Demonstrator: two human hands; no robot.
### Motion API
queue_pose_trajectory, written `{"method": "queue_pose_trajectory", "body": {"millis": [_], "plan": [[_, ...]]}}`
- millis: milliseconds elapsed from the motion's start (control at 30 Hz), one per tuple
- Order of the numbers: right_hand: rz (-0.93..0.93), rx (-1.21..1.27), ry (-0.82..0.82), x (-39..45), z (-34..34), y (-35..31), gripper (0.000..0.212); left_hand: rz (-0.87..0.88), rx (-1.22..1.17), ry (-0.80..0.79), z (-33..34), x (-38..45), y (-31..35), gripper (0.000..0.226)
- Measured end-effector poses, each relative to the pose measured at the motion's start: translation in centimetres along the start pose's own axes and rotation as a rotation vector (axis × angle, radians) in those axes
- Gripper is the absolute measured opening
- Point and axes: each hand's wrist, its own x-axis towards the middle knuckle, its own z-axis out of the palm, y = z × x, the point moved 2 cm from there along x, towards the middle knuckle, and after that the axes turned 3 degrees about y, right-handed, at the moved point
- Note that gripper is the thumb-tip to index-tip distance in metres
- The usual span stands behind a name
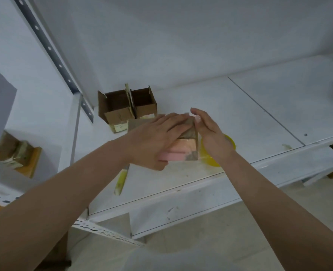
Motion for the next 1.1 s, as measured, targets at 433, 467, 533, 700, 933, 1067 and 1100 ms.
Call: {"method": "queue_pose_trajectory", "body": {"millis": [433, 467, 533, 700, 933, 1067, 1100], "plan": [[0.137, 0.009, -0.137, -0.4, -1.2, -1.2, 0.045, 0.056, -0.118, 0.076, 0.9, -1.4, -2.3, 0.095], [0.157, 0.022, -0.142, -0.8, -1.2, -0.7, 0.045, 0.029, -0.138, 0.073, 1.7, -1.5, -2.5, 0.092], [0.218, 0.057, -0.123, -1.9, -0.9, 0.4, 0.041, -0.032, -0.172, 0.047, 3.6, -1.9, -2.9, 0.089], [0.392, 0.134, -0.055, -4.2, 0.5, 2.3, 0.045, -0.127, -0.289, 0.138, 6.6, -2.7, -3.6, 0.070], [0.379, -0.181, -0.061, -5.3, 1.9, 4.2, 0.034, -0.222, -0.477, 0.234, 8.8, -4.1, -3.9, 0.053], [-0.109, -0.450, -0.072, -5.1, 2.4, 3.9, 0.041, -0.283, -0.608, 0.209, 9.3, -4.7, -3.9, 0.057], [-0.187, -0.512, -0.121, -5.0, 2.9, 3.9, 0.035, -0.305, -0.637, 0.217, 9.3, -5.0, -3.9, 0.058]]}}
